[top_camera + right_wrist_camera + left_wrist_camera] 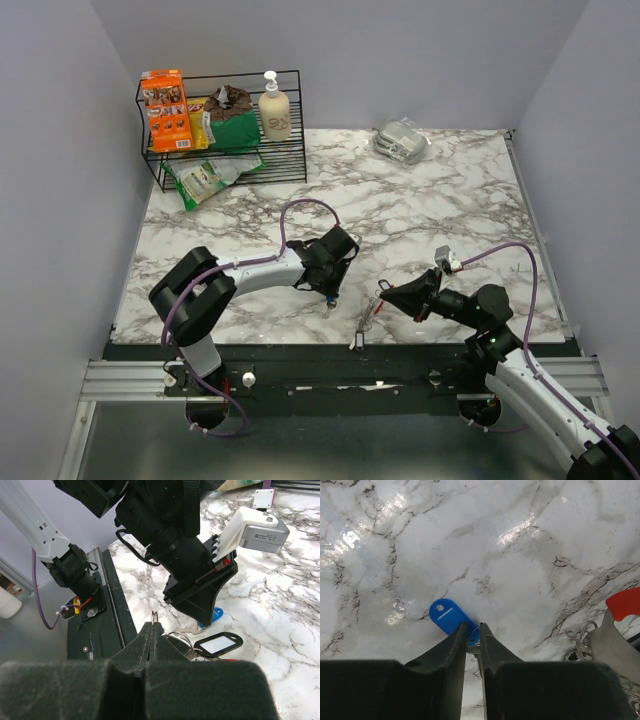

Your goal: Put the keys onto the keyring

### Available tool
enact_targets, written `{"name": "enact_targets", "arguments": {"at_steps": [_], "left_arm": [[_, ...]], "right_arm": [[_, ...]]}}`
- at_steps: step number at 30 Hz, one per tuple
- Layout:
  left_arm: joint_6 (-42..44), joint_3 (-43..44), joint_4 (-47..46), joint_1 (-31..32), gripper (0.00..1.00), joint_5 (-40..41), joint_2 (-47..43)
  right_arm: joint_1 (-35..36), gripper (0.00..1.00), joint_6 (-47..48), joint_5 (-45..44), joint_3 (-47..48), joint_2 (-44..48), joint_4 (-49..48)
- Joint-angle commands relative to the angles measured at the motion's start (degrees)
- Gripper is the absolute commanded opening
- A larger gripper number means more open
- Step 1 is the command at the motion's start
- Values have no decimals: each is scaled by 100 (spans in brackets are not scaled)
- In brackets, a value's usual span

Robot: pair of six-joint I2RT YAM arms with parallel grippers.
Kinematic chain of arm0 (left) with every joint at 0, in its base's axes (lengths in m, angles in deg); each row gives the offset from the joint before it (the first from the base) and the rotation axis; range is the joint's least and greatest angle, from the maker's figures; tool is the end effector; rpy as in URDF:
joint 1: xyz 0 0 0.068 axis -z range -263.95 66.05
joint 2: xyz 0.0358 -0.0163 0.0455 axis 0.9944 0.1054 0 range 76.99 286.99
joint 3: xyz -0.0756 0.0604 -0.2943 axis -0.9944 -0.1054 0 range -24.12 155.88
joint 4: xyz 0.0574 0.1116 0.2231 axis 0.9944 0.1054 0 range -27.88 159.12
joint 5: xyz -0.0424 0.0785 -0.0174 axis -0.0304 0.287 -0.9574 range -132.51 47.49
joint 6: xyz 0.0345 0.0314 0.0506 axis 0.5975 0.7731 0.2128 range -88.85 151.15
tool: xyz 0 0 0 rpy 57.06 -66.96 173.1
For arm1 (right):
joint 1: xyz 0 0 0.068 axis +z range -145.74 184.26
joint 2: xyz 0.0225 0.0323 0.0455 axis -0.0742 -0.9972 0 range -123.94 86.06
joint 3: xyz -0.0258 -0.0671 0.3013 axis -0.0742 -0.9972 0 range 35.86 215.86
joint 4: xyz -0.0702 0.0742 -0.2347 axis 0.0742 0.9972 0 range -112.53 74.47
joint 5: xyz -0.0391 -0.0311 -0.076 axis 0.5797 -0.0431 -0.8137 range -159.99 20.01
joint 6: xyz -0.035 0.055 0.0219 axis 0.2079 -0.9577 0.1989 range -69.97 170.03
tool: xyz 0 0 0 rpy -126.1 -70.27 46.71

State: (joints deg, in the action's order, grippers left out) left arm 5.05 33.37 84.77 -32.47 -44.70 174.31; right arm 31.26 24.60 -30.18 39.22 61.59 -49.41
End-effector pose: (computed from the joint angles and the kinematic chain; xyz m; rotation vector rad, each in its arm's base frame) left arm 0.2104 -0.2677 0.1910 0.6173 2.6837 -0.4634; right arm 0.0783 0.0798 0.2202 -0.6249 1.5003 1.2274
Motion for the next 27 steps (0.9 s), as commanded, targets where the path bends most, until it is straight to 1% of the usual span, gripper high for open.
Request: {"name": "enact_targets", "arguments": {"at_steps": [1,3,4,6,14,22,27], "left_arm": [[36,34,90,-7,18,-149,42],[53,16,73,-7,12,-193,-28],[53,-1,55,-7,6,-228,-55],[71,-10,29,-7,0,-264,-116],[167,-19,-51,-33,0,-369,-415],[361,-28,-174,-77,0,-396,-1171],[510,34,-139,-86,0,-299,-1688]], "right_arm": [[15,0,38,18,-177,30,-90],[15,0,38,18,-177,21,-99],[15,0,38,18,-169,21,-99],[15,0,29,27,-169,30,-99],[15,0,47,62,-142,12,-99],[15,0,73,167,-37,-67,-99],[15,0,91,334,209,-444,-28]]}}
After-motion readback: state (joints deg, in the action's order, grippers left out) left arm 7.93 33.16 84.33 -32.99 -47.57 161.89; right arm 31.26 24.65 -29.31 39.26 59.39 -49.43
